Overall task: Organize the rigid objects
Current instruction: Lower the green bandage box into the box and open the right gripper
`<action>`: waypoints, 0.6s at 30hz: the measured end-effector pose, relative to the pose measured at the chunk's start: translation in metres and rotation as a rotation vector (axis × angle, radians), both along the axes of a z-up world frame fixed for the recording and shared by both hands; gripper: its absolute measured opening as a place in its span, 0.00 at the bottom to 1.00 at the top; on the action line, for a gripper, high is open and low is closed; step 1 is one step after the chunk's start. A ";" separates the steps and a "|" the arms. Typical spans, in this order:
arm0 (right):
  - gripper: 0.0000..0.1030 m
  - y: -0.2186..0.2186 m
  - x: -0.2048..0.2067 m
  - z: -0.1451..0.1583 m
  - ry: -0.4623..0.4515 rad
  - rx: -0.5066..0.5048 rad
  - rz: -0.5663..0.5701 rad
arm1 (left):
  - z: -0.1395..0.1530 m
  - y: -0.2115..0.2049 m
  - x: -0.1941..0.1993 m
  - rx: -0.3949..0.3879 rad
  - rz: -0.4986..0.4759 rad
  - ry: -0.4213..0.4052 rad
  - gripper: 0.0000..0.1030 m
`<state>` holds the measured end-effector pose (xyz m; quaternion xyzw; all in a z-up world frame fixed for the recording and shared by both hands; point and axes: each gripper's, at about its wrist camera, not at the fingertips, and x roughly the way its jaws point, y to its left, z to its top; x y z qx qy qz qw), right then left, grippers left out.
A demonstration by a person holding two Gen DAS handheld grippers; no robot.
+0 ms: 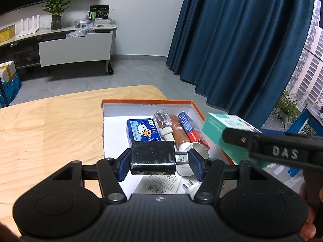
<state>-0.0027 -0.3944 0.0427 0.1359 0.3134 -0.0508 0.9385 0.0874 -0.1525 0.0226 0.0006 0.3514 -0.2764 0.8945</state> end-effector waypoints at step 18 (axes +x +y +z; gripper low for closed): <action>0.81 0.002 0.040 -0.009 0.021 0.004 0.070 | -0.005 -0.006 0.003 0.015 -0.007 0.008 0.59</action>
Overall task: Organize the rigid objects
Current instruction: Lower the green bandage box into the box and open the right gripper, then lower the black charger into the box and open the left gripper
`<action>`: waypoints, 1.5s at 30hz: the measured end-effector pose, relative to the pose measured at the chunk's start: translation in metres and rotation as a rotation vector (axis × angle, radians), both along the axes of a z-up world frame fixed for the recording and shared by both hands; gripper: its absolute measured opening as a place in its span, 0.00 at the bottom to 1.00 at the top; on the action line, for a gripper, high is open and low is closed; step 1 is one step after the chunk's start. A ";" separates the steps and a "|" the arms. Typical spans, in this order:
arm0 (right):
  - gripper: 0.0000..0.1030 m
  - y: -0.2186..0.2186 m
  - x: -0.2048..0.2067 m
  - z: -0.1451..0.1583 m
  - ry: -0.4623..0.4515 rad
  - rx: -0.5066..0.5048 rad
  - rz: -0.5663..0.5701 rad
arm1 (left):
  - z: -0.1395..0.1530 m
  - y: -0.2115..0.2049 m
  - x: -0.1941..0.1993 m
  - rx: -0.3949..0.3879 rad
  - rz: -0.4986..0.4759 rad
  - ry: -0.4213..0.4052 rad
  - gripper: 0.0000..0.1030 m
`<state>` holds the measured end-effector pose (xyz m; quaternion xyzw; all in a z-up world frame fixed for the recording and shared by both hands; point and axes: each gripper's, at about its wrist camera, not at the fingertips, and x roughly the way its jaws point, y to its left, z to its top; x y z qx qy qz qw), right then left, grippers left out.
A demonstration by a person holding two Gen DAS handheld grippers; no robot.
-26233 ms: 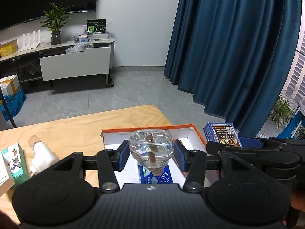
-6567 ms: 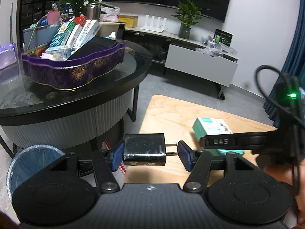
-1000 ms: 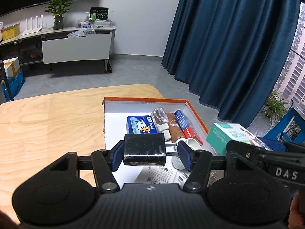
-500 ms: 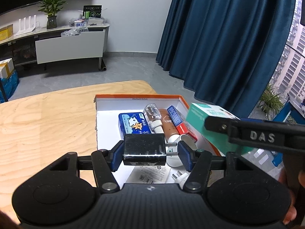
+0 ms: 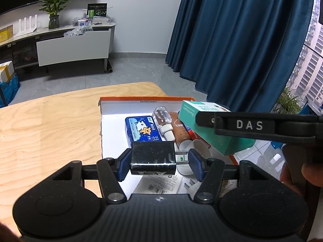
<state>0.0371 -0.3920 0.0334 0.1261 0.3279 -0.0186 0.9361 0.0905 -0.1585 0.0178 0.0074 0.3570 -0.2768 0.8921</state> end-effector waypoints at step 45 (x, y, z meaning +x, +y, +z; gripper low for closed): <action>0.86 -0.005 -0.053 0.013 -0.087 -0.034 -0.077 | -0.013 0.004 -0.044 -0.047 -0.103 0.069 0.59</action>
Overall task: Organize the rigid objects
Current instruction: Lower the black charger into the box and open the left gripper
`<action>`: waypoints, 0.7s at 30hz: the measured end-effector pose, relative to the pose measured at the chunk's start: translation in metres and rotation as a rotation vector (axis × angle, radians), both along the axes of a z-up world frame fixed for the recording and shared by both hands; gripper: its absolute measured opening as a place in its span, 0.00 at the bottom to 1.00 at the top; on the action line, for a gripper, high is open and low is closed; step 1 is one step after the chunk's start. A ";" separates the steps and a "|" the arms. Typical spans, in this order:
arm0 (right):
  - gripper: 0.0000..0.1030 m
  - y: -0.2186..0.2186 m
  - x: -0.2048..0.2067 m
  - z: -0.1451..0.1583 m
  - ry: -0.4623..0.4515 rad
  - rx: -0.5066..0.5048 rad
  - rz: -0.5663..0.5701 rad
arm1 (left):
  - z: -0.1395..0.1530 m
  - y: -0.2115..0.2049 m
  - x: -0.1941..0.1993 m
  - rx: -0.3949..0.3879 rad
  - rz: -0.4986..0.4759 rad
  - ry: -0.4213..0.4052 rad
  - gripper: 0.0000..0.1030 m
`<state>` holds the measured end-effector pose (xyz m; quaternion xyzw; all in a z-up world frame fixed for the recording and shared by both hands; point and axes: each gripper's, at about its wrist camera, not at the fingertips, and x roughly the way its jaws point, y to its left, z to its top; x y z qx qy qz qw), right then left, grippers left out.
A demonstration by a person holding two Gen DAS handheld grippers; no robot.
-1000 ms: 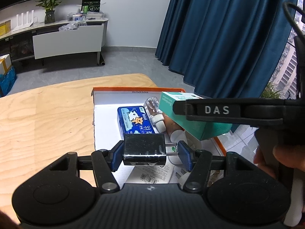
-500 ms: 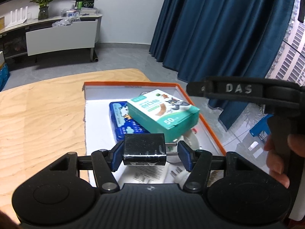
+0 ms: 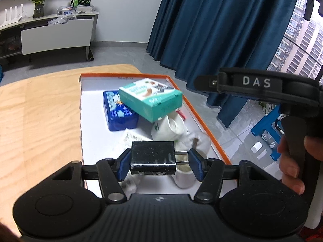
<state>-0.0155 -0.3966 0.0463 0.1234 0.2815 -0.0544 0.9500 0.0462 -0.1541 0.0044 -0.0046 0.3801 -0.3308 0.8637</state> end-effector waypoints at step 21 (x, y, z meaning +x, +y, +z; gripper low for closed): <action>0.90 -0.005 -0.097 0.002 0.005 -0.038 -0.057 | 0.028 0.006 -0.062 0.108 0.200 -0.030 1.00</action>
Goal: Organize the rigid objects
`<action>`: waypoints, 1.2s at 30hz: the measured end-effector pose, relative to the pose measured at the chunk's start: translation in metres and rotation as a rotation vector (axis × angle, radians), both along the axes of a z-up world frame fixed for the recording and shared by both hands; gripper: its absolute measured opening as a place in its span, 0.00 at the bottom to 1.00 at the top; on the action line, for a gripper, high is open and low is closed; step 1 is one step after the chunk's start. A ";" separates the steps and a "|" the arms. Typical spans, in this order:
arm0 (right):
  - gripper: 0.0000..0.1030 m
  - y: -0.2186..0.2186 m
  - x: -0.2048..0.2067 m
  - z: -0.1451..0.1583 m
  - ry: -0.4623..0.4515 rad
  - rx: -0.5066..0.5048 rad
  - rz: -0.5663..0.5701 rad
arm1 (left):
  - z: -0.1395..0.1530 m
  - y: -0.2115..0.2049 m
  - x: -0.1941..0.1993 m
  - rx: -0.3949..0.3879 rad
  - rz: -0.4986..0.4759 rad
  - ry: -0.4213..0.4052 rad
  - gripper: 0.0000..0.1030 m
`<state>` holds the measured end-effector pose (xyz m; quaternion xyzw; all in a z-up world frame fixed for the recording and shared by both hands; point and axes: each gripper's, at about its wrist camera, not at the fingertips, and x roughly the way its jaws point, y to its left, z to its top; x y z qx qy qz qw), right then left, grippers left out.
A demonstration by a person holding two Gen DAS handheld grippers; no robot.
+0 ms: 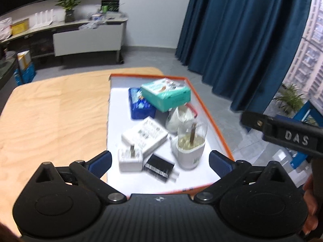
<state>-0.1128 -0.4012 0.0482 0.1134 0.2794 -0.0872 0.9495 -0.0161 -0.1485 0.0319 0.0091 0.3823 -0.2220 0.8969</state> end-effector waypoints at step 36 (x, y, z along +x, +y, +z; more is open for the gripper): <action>0.91 0.004 -0.023 -0.044 0.170 -0.009 0.056 | -0.017 -0.009 -0.029 0.102 0.020 0.001 1.00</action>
